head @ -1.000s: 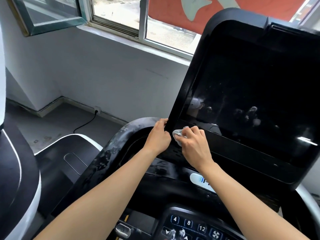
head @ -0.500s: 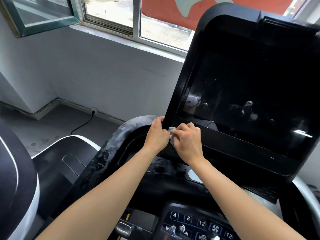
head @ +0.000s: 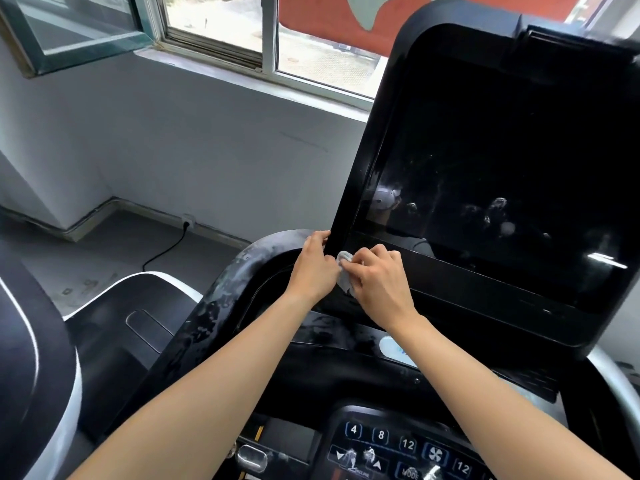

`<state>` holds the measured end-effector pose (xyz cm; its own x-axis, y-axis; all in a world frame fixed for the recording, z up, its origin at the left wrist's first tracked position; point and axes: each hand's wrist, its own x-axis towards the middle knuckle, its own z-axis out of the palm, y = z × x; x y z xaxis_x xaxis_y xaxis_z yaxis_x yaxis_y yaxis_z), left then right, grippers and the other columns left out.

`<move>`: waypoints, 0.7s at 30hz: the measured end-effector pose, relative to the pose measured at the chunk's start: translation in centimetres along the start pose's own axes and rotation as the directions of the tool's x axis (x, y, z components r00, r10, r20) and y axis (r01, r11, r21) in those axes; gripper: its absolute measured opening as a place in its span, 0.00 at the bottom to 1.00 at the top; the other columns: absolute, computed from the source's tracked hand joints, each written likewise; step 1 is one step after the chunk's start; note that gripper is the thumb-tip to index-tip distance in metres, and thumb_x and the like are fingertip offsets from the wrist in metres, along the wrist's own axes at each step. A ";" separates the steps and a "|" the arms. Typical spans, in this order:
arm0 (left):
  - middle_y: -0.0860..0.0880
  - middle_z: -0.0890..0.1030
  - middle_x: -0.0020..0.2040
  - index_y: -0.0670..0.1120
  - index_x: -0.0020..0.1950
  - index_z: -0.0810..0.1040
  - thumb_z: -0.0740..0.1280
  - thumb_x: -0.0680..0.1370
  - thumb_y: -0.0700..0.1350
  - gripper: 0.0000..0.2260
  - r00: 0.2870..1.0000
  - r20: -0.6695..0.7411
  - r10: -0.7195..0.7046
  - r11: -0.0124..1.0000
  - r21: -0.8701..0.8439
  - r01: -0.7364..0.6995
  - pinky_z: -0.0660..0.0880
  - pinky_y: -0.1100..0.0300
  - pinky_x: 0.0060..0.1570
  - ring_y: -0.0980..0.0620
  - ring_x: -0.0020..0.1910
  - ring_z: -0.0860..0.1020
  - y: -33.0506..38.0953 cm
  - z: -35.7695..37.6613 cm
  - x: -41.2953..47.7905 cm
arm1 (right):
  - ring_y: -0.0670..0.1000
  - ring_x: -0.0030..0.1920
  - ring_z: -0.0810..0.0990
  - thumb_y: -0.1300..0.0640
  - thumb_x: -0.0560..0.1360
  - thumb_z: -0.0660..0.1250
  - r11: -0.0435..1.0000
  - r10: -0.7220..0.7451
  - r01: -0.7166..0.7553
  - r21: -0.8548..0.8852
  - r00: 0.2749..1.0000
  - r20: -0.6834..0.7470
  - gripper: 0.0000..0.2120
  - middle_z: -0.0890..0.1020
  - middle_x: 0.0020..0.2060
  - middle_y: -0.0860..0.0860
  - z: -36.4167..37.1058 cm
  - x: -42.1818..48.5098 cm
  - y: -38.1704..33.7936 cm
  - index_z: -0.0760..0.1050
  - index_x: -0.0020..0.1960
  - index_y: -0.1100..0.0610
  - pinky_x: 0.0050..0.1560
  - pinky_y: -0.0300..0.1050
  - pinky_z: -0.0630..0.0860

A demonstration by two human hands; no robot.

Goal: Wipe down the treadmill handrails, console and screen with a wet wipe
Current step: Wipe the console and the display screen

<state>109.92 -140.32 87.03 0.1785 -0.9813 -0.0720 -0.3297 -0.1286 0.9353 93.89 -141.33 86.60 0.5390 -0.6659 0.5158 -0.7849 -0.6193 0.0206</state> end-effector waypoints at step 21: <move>0.51 0.77 0.61 0.49 0.64 0.71 0.58 0.80 0.38 0.14 1.000 0.000 -0.001 0.999 0.046 0.001 0.78 0.47 0.59 0.49 0.55 0.79 0.8 -0.2 1.0 | 0.57 0.47 0.75 0.62 0.79 0.58 0.836 -0.321 0.280 -0.472 0.947 -0.008 0.19 0.78 0.48 0.53 -2.5 4.2 4.6 0.77 0.67 0.58 0.47 0.53 0.70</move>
<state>110.06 -141.39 87.82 0.1789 -0.9811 -0.0732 -0.3717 -0.1362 0.9183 91.82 -145.94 90.98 0.7600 -0.4282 0.4889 -0.6499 -0.5079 0.5654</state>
